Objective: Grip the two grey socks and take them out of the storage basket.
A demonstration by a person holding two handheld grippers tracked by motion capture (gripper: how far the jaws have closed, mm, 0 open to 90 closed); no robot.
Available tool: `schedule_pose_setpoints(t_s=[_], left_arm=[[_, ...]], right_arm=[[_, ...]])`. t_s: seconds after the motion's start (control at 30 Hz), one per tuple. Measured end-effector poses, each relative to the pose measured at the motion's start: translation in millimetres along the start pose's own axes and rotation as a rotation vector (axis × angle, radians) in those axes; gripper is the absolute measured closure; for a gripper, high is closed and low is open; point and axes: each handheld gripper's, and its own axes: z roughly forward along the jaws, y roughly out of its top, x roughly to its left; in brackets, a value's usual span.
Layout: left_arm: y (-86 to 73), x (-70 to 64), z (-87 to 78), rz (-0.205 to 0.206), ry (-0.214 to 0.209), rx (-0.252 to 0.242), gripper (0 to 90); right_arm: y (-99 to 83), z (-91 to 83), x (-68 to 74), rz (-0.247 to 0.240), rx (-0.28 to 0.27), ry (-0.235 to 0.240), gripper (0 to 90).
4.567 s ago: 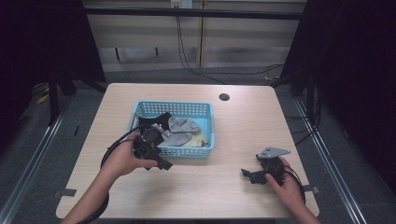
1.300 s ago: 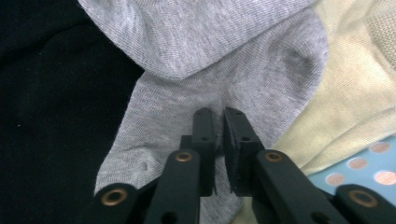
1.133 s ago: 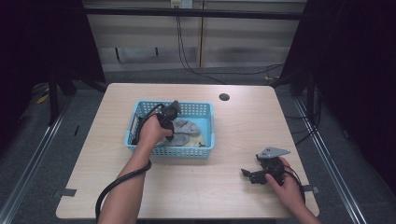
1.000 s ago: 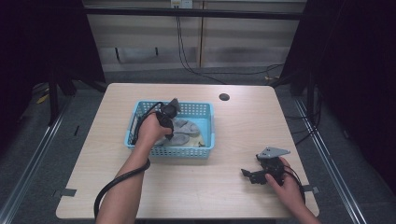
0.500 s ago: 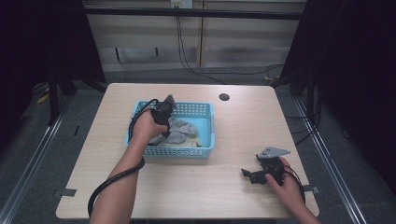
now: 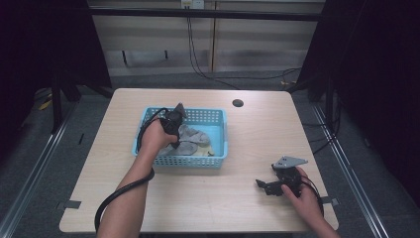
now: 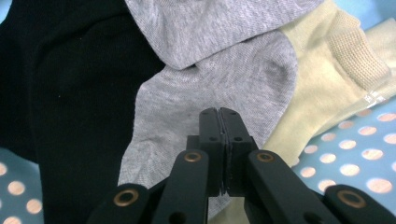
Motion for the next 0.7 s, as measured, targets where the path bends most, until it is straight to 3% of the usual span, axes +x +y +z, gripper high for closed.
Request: schedule_pose_setpoints(t_s=[0.23, 0.7], left_arm=[[2.3, -4.0, -6.2, 0.004, 0.006, -0.012, 89.7], [-0.9, 0.9, -49.3, -0.012, 0.023, -0.06, 89.9]], right_arm=[[0.0, 0.0, 0.0, 0.0, 0.0, 0.0, 10.9], [0.1, 0.2, 0.0, 0.001, -0.003, -0.001, 10.9]])
